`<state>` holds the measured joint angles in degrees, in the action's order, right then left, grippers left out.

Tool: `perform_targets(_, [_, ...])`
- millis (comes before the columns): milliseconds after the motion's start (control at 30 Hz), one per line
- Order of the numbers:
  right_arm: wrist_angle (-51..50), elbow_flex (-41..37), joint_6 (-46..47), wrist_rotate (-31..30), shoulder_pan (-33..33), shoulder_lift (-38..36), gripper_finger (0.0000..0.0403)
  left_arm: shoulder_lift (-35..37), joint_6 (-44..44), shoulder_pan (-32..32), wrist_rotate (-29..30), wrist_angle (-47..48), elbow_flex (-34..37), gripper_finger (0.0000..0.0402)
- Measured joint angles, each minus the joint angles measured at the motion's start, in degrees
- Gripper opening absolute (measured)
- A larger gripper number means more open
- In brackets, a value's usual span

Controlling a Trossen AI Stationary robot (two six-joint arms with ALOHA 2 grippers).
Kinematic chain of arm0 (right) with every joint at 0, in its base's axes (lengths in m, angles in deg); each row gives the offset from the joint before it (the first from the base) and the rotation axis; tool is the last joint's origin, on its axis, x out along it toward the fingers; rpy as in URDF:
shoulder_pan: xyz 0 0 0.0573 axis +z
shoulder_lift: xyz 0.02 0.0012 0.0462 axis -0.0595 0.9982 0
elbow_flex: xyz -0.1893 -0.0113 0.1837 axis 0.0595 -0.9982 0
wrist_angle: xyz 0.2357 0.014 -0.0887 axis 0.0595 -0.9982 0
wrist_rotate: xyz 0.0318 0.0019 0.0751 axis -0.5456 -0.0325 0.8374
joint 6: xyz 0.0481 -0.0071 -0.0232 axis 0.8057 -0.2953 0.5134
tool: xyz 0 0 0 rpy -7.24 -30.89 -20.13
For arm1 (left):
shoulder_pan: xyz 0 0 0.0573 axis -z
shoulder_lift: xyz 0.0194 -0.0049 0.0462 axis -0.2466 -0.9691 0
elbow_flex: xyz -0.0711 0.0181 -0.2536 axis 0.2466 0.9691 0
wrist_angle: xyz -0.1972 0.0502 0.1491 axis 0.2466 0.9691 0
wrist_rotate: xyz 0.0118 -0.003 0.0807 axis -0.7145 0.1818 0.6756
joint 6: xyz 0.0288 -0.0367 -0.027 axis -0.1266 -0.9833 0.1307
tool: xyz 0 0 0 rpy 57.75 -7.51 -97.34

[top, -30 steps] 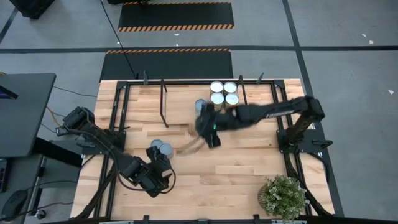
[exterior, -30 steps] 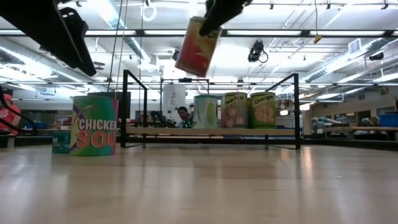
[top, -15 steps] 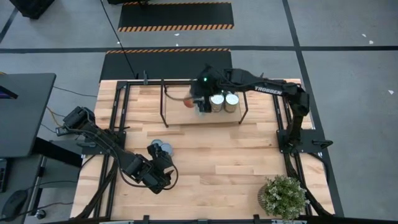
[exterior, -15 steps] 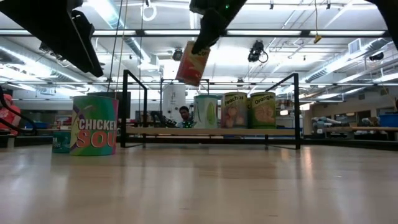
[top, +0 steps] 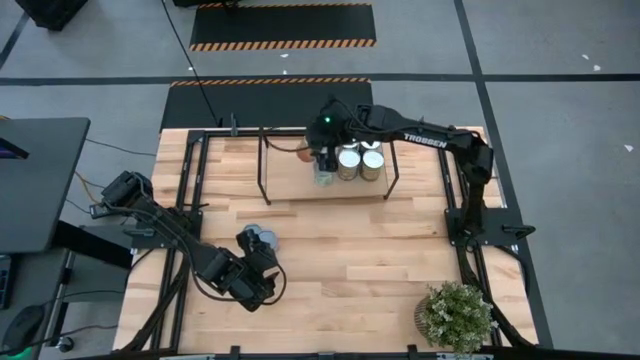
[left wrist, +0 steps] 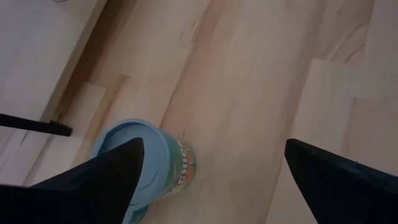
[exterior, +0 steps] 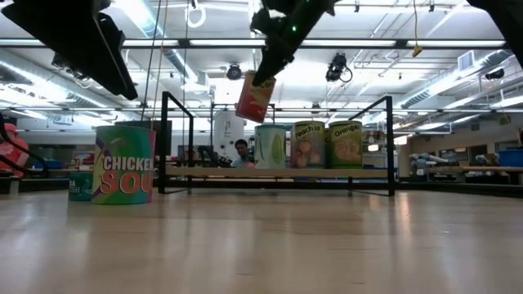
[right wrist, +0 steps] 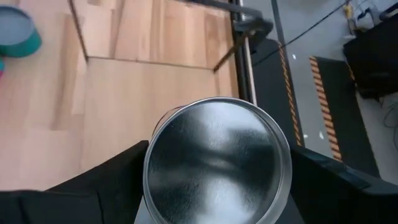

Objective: Pick and place cans onto a shelf
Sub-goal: Put the canned corn on the shelf

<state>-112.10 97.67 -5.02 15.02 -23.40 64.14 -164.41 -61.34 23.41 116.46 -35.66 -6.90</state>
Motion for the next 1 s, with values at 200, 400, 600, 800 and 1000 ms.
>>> perform_targets(200, [-0.7,-0.2,2.0,1.9,-6.0,2.3,0.0344,0.0,0.3,0.0,0.2,-0.3,0.0,0.0396])
perform_targets(400, [-0.4,-0.2,2.4,5.0,-8.5,5.0,0.0344,0.0,0.3,-0.3,0.2,-0.6,0.0,0.0396])
perform_targets(600, [-1.1,-0.2,2.9,6.2,-8.7,7.4,0.0344,0.0,0.3,-0.3,0.2,-0.6,0.0,0.0396])
perform_targets(800, [-2.8,-0.2,4.2,6.4,-8.4,8.1,0.0344,0.0,0.3,-0.3,0.2,-0.5,0.0,0.0396])
perform_targets(1000, [-4.1,-0.2,5.2,6.6,-8.5,8.1,0.0348,0.0,0.3,-0.3,0.2,-0.6,0.0,0.0396])
